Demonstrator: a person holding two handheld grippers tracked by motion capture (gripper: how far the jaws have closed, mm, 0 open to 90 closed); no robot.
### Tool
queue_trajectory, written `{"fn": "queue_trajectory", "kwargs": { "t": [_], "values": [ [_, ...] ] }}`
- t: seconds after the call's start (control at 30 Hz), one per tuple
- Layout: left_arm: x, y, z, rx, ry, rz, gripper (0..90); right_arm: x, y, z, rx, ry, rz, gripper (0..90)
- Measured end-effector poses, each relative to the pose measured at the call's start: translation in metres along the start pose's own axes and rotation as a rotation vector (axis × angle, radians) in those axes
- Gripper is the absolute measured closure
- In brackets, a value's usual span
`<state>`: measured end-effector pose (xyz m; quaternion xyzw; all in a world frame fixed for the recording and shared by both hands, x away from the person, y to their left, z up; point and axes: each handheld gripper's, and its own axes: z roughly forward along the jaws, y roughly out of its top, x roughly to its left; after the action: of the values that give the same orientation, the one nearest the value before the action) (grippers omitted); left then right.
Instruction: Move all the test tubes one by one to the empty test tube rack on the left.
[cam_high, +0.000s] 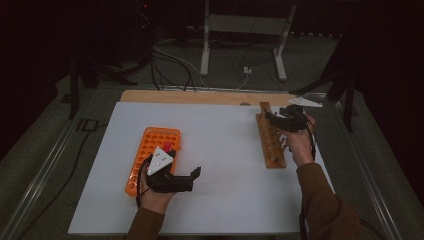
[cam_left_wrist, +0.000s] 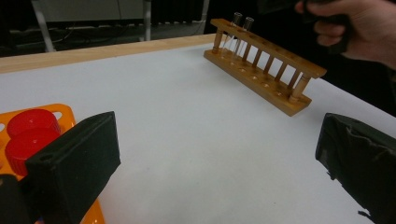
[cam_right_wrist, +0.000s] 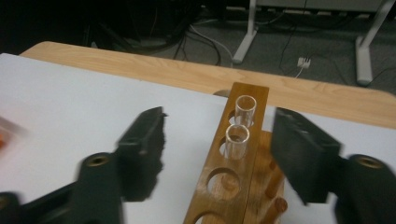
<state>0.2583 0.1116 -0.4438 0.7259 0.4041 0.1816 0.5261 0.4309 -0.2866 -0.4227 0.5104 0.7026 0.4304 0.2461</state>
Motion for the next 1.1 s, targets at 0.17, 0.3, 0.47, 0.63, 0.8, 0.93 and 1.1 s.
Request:
{"fn": "queue_trajectory", "kwargs": {
  "t": [0.17,0.3,0.47,0.63,0.8,0.93,1.1],
  "values": [
    [0.002,-0.001,-0.001,-0.006,0.000,-0.011,0.6,-0.005,-0.001,0.021,0.043,-0.021,-0.001,49.6],
    [0.002,-0.001,-0.001,-0.006,-0.005,-0.012,0.6,-0.005,-0.003,0.032,0.083,-0.058,-0.039,56.4],
    [0.001,0.000,-0.001,-0.012,-0.012,-0.009,0.6,-0.005,-0.007,0.041,0.117,-0.084,-0.084,64.8],
    [0.000,0.000,0.000,-0.011,-0.016,-0.007,0.6,-0.005,-0.007,0.042,0.117,-0.081,-0.072,71.9],
    [0.000,-0.001,0.001,-0.007,-0.019,-0.005,0.6,-0.004,-0.007,0.043,0.116,-0.085,-0.069,75.2],
    [0.000,0.000,0.000,-0.011,-0.019,-0.008,0.7,-0.003,-0.006,0.044,0.112,-0.096,-0.075,75.6],
    [0.002,-0.001,0.001,-0.007,-0.018,-0.012,0.7,0.001,-0.006,0.040,0.091,-0.097,-0.084,75.6]
  ]
}}
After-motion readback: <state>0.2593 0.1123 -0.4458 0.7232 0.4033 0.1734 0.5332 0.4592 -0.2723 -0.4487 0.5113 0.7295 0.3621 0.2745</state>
